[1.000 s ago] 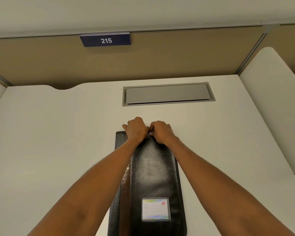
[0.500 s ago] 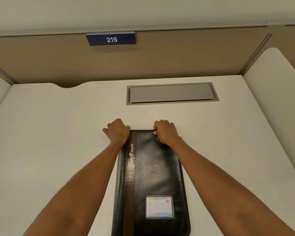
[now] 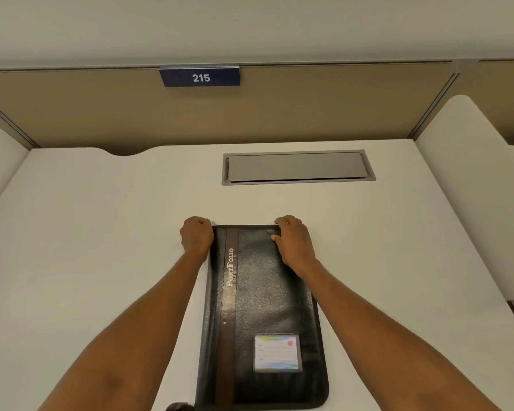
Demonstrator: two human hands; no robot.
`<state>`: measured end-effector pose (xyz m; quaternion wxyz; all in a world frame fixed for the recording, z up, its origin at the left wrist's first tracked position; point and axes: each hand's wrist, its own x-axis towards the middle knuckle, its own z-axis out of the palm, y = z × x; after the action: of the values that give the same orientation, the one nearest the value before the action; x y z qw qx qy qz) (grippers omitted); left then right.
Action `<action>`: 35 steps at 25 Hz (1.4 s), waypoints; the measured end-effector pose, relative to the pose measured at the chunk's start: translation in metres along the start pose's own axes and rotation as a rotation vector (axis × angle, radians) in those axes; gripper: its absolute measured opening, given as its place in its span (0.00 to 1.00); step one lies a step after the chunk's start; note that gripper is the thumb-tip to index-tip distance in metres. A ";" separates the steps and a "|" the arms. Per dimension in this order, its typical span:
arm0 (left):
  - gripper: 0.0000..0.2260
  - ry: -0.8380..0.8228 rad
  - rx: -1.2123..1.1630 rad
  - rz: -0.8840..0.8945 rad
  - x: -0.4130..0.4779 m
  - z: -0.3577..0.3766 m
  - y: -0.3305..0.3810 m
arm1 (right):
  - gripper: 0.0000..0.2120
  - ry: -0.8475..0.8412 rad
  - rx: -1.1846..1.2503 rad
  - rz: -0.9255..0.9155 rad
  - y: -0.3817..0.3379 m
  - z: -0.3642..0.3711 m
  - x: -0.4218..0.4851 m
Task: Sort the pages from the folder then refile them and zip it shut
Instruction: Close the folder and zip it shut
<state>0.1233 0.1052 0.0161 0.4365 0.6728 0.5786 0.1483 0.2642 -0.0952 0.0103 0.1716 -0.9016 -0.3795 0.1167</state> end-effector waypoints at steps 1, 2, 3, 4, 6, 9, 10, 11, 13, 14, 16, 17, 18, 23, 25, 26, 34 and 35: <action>0.09 -0.010 0.005 0.067 -0.005 -0.001 -0.004 | 0.21 0.017 0.001 0.005 0.001 0.002 -0.010; 0.11 -0.018 0.060 0.151 -0.011 -0.002 -0.009 | 0.23 0.035 0.005 0.017 0.001 0.005 -0.020; 0.15 -0.037 0.133 0.239 -0.017 -0.001 -0.015 | 0.24 0.051 0.011 0.030 0.000 0.008 -0.030; 0.17 -0.059 0.201 0.312 -0.026 0.001 -0.020 | 0.24 0.060 0.014 0.039 -0.001 0.012 -0.040; 0.20 -0.098 0.305 0.425 -0.044 0.006 -0.030 | 0.25 0.065 0.006 0.038 -0.002 0.020 -0.058; 0.22 -0.101 0.427 0.548 -0.074 0.013 -0.049 | 0.26 0.072 -0.016 0.022 -0.003 0.029 -0.080; 0.23 -0.097 0.439 0.550 -0.084 0.013 -0.054 | 0.26 0.073 -0.016 0.025 -0.004 0.032 -0.088; 0.23 -0.095 0.442 0.545 -0.093 0.014 -0.059 | 0.26 0.075 -0.013 0.031 -0.005 0.034 -0.095; 0.23 -0.098 0.451 0.548 -0.111 0.012 -0.068 | 0.27 0.080 -0.018 0.039 -0.006 0.038 -0.110; 0.23 -0.094 0.460 0.560 -0.119 0.012 -0.073 | 0.28 0.078 -0.028 0.038 -0.007 0.041 -0.117; 0.24 -0.091 0.474 0.578 -0.132 0.009 -0.083 | 0.28 0.068 -0.044 0.044 -0.007 0.045 -0.129; 0.24 -0.096 0.474 0.574 -0.137 0.007 -0.087 | 0.29 0.065 -0.041 0.053 -0.006 0.046 -0.134; 0.24 -0.104 0.470 0.563 -0.143 0.004 -0.091 | 0.29 0.067 -0.033 0.068 -0.006 0.046 -0.141; 0.28 -0.148 0.414 0.460 -0.172 -0.011 -0.105 | 0.31 0.102 -0.047 0.173 -0.006 0.043 -0.177; 0.30 -0.165 0.394 0.406 -0.180 -0.017 -0.108 | 0.34 0.110 -0.020 0.272 -0.007 0.040 -0.188; 0.32 -0.167 0.390 0.388 -0.183 -0.020 -0.109 | 0.36 0.100 0.001 0.319 -0.008 0.038 -0.192; 0.36 -0.237 0.259 0.154 -0.176 -0.040 -0.109 | 0.42 0.064 0.178 0.501 -0.016 0.026 -0.188; 0.35 -0.254 0.251 0.123 -0.173 -0.042 -0.107 | 0.41 0.046 0.183 0.517 -0.015 0.025 -0.184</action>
<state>-0.0252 -0.0402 0.0121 0.4087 0.7694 0.4906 0.0152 0.1201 -0.2136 0.0083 0.2254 -0.9517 -0.1205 0.1701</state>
